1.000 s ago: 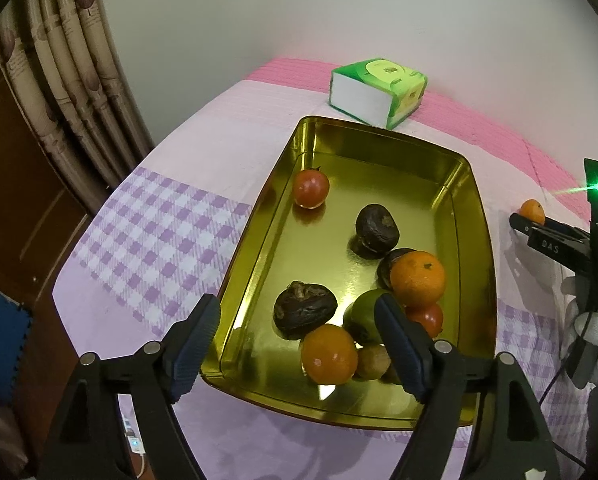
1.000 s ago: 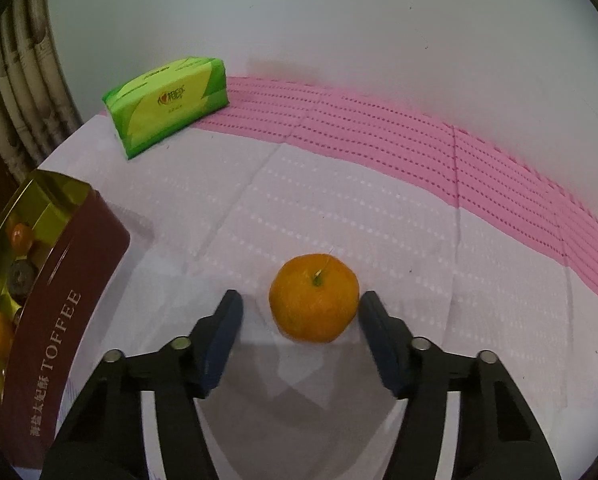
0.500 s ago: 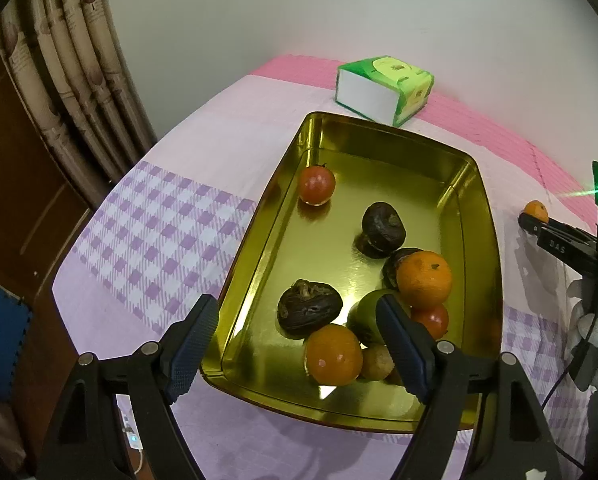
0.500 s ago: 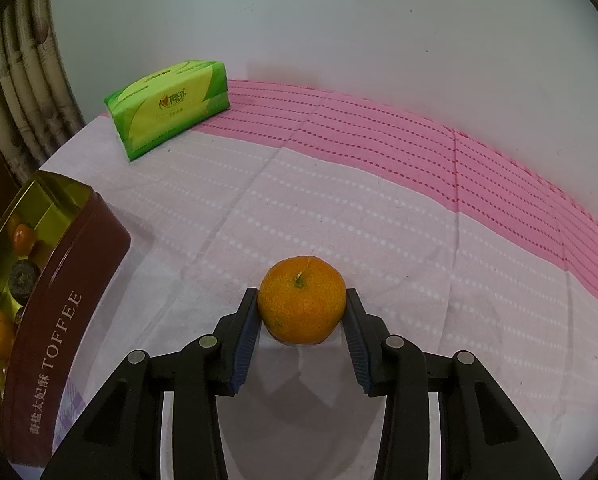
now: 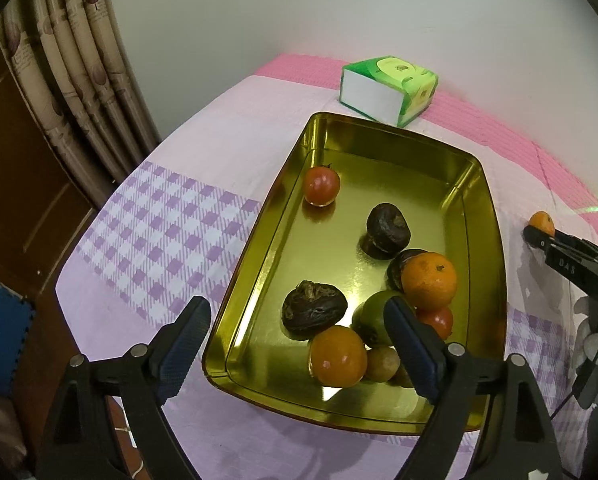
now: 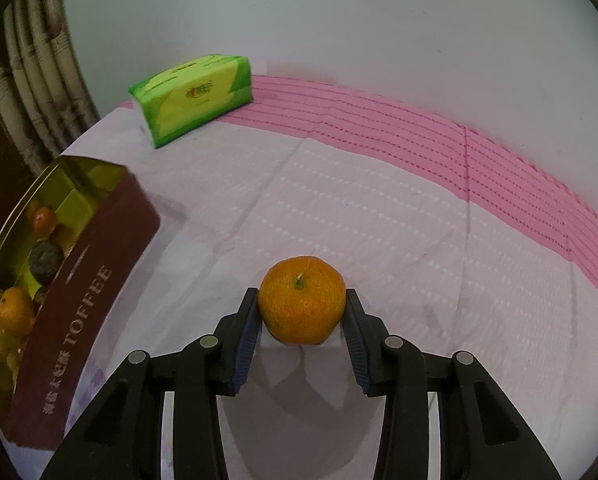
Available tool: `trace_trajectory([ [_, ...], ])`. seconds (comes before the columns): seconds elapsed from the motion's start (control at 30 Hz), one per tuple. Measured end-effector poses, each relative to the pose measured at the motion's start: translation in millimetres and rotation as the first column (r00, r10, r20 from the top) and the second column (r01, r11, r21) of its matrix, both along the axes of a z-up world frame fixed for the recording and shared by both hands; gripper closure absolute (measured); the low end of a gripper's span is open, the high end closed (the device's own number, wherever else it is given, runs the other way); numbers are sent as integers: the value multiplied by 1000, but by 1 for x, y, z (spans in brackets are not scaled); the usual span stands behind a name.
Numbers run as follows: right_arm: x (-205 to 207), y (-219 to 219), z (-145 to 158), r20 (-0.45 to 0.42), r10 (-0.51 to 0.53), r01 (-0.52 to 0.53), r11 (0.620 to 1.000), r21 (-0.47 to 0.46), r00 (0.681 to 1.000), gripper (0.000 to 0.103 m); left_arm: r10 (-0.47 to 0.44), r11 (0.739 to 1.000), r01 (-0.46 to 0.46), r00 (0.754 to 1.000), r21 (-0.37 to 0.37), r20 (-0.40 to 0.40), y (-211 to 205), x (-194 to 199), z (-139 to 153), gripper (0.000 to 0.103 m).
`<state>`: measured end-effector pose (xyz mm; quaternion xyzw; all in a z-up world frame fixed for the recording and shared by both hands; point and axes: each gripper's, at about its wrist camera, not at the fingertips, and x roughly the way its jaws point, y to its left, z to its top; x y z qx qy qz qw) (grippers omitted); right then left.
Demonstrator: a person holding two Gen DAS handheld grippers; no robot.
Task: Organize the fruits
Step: 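Carry the mandarin with the right tool into the tin and release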
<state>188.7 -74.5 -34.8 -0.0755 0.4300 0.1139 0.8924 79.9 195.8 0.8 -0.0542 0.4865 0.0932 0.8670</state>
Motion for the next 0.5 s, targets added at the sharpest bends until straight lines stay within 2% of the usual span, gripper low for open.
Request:
trace_trajectory([
  [0.5,-44,23,37,40,84,-86,995,55,996,61,10,1000,-10,999,8,37,0,-5,15,12],
])
